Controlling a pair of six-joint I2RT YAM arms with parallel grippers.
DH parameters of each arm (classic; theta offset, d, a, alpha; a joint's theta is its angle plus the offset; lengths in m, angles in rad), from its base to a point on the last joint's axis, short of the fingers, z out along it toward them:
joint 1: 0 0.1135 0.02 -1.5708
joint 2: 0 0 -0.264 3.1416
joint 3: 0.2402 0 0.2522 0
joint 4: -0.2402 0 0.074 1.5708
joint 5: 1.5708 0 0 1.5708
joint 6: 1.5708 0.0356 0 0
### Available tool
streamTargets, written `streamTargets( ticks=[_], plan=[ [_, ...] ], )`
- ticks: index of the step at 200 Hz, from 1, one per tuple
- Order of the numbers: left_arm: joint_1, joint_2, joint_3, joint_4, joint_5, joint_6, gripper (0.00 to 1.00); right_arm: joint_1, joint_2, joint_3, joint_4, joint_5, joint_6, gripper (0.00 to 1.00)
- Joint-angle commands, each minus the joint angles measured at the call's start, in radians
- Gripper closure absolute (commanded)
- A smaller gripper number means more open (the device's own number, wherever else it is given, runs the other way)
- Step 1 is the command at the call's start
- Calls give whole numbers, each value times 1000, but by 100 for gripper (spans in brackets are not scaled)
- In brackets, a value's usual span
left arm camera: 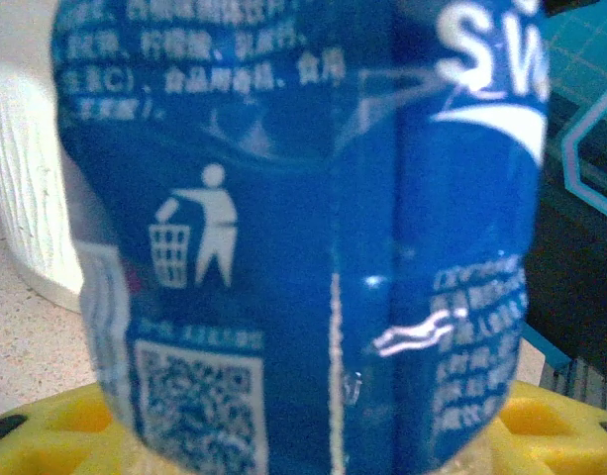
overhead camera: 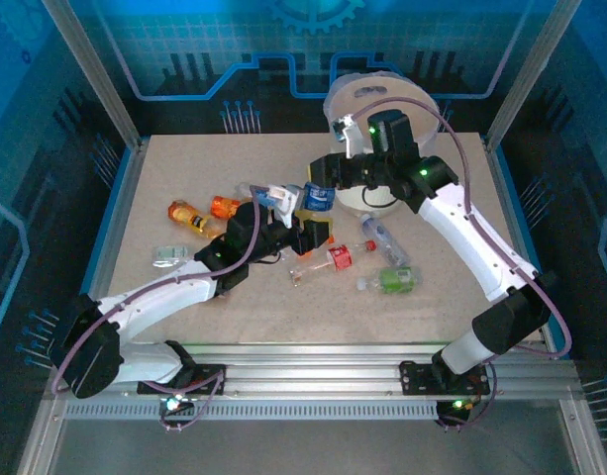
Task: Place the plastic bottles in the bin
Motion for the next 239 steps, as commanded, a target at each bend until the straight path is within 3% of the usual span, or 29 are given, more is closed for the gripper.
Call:
streamTargets(
  ticks=[1,24,38,126,193,239],
  plan=[
    [9,4,40,43,10,25,40,12,8,35,-9,-17,-7,70],
    [9,-3,38,40,-1,23,22,12,8,42,-18,-1,-9,88],
    [8,-13,32,41,-11,19,1,12,11,52,-25,9,-12,95],
    [8,-160,-76,-24,-97,8,1,-18,98,377,-210,287,-154,100],
    [9,-264,-173,-123,-180,-32,1,-37,187,656,-259,650,-276,100],
    [8,-300,-204,-161,-210,-55,1,-101,303,824,-236,811,-327,100]
  ],
)
